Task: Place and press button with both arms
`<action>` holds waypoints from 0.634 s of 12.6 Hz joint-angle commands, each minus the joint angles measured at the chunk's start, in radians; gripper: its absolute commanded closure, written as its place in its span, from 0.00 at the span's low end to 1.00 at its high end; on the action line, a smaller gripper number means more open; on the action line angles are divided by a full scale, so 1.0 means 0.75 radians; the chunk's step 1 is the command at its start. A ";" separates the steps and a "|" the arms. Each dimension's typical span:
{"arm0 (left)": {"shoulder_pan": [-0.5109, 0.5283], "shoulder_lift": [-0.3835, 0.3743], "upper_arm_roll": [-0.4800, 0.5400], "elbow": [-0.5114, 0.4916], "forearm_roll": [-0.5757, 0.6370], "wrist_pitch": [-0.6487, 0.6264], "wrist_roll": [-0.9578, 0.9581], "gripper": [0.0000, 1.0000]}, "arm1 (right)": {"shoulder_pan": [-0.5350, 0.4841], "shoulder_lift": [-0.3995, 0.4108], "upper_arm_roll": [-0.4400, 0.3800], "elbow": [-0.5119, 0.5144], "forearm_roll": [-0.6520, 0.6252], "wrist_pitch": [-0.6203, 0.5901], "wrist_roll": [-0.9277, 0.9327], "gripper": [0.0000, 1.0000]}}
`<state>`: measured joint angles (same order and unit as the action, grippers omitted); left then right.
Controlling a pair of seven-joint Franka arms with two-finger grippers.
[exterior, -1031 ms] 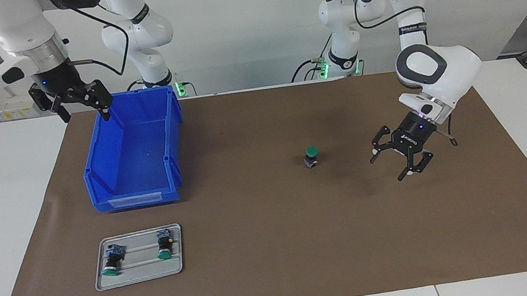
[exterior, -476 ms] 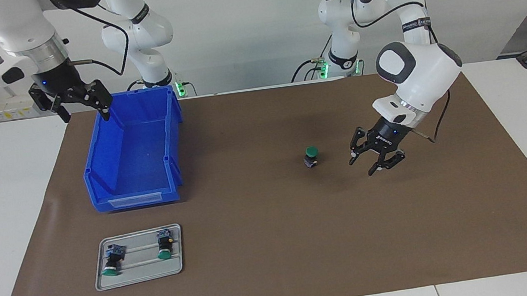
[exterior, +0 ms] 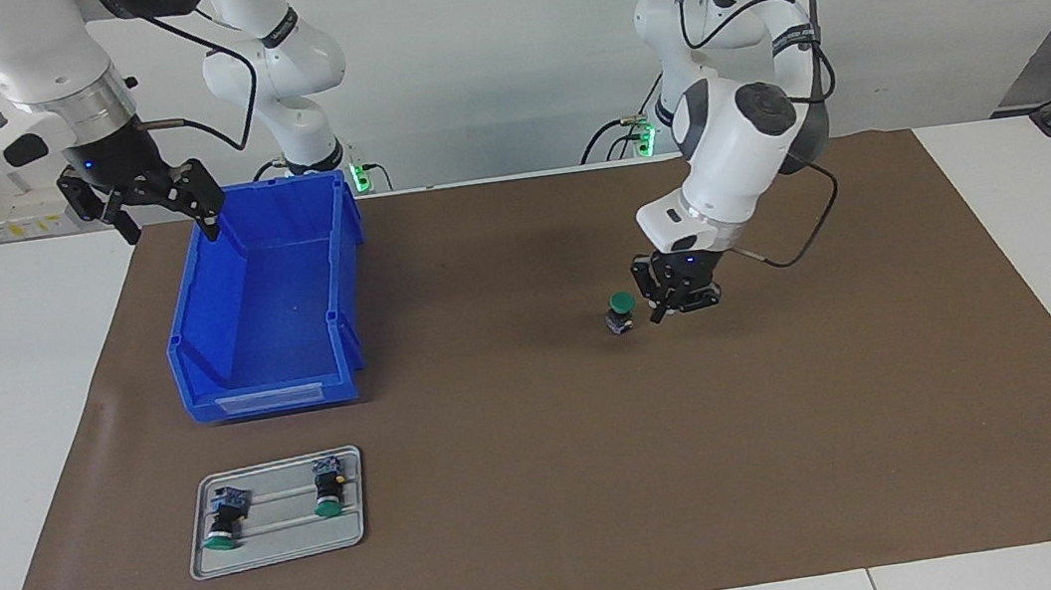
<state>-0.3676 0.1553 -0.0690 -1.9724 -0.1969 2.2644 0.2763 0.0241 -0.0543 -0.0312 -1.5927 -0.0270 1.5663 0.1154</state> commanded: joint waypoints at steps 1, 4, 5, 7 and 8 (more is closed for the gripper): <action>-0.078 -0.100 0.025 -0.153 0.062 -0.006 -0.060 1.00 | -0.014 -0.016 0.007 -0.016 0.001 -0.002 0.008 0.00; -0.123 -0.131 0.025 -0.262 0.081 0.012 -0.068 1.00 | -0.014 -0.016 0.007 -0.018 0.003 0.000 0.008 0.00; -0.123 -0.125 0.025 -0.272 0.081 0.032 -0.076 1.00 | -0.014 -0.016 0.007 -0.018 0.003 0.000 0.008 0.00; -0.136 -0.105 0.025 -0.299 0.081 0.114 -0.076 1.00 | -0.014 -0.016 0.007 -0.018 0.003 -0.002 0.008 0.00; -0.136 -0.103 0.025 -0.307 0.087 0.124 -0.074 1.00 | -0.014 -0.016 0.007 -0.018 0.003 0.000 0.008 0.00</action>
<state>-0.4429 0.0862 -0.0666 -2.1489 -0.1573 2.3039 0.2425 0.0238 -0.0543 -0.0313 -1.5928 -0.0270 1.5663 0.1154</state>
